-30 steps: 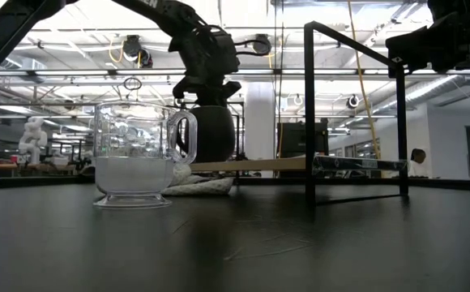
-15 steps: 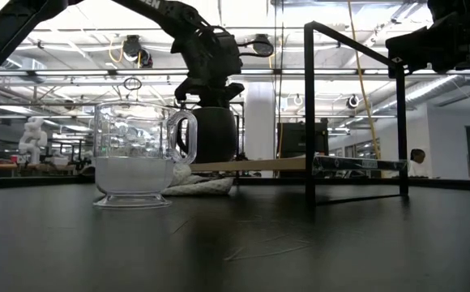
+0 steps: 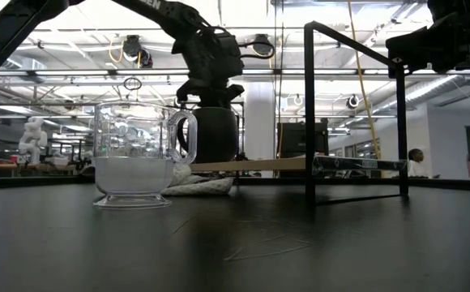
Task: Stack small to large cups/mugs on shelf
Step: Put the black mug on the shelf, then put the yellow mug on the shelf
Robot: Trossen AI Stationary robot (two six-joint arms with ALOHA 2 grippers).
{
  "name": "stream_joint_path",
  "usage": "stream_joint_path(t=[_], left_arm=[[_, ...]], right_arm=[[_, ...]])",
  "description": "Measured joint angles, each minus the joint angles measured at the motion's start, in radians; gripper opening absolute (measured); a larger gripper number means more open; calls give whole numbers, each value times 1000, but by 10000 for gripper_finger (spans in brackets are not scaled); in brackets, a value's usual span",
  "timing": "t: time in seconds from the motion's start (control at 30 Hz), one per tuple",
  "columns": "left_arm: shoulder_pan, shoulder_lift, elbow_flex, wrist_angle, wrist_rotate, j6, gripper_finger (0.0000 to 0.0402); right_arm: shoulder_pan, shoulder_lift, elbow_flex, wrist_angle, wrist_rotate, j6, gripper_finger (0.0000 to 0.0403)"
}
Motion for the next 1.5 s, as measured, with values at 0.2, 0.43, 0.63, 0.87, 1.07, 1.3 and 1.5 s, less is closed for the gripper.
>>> stream_joint_path(t=[0.2,0.43,0.63,0.87,1.07,1.3,1.5], left_arm=[[-1,4,-2,16,-15,-26,49],[-1,4,-2,49,-23,-68,50],[-1,4,-2,55,-23,-87,51],[1,4,-2,55,-23,-124,56],[3,3,-2,58,-23,-158,107],[1,-1,-2,56,-25,-156,159],[-15,-29,0,52,-126,-154,164]], right_arm=[[0,0,0,0,0,0,0],[0,0,0,0,0,0,0],[0,0,0,0,0,0,0],[0,0,0,0,0,0,0],[0,0,0,0,0,0,0],[0,0,0,0,0,0,0],[0,0,0,-1,0,0,0]])
